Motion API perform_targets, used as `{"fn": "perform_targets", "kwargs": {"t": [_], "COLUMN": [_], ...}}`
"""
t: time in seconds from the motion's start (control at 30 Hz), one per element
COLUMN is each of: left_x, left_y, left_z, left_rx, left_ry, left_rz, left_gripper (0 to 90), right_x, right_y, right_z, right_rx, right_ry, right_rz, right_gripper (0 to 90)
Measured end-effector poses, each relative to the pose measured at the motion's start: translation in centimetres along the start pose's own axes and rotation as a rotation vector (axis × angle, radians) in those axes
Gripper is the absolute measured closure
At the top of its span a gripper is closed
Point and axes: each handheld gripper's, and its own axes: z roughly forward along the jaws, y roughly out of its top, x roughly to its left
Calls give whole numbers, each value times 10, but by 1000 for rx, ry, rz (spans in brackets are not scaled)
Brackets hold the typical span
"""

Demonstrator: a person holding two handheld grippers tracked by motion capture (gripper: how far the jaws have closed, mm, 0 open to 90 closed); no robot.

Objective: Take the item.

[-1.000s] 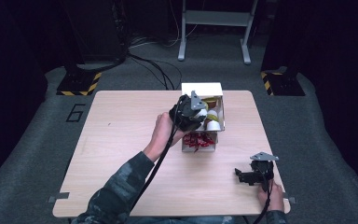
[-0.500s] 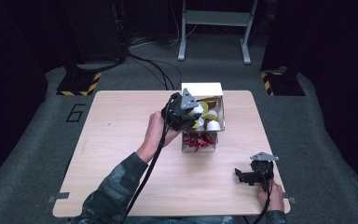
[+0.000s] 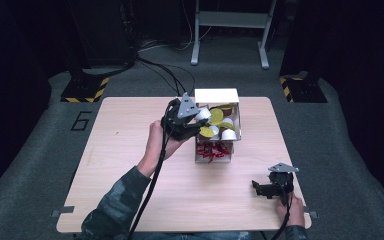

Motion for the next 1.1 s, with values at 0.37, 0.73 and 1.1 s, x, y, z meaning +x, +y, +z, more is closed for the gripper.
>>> {"fn": "perform_targets", "kwargs": {"t": [0.37,0.73,1.1], "left_x": [14,22,34], "left_y": [-13,-27,-53], "left_z": [-16,-26,-32], "left_rx": [2,-3,0], "left_ry": [27,48,66], "left_rz": [-19,-38,-80], "left_gripper": [645,645,645], "right_x": [0,0,0], "right_y": [0,0,0], "right_z": [0,0,0], "right_rx": [0,0,0], "right_ry": [0,1,1], "right_rz": [-1,1,1], "right_gripper": [0,0,0]}}
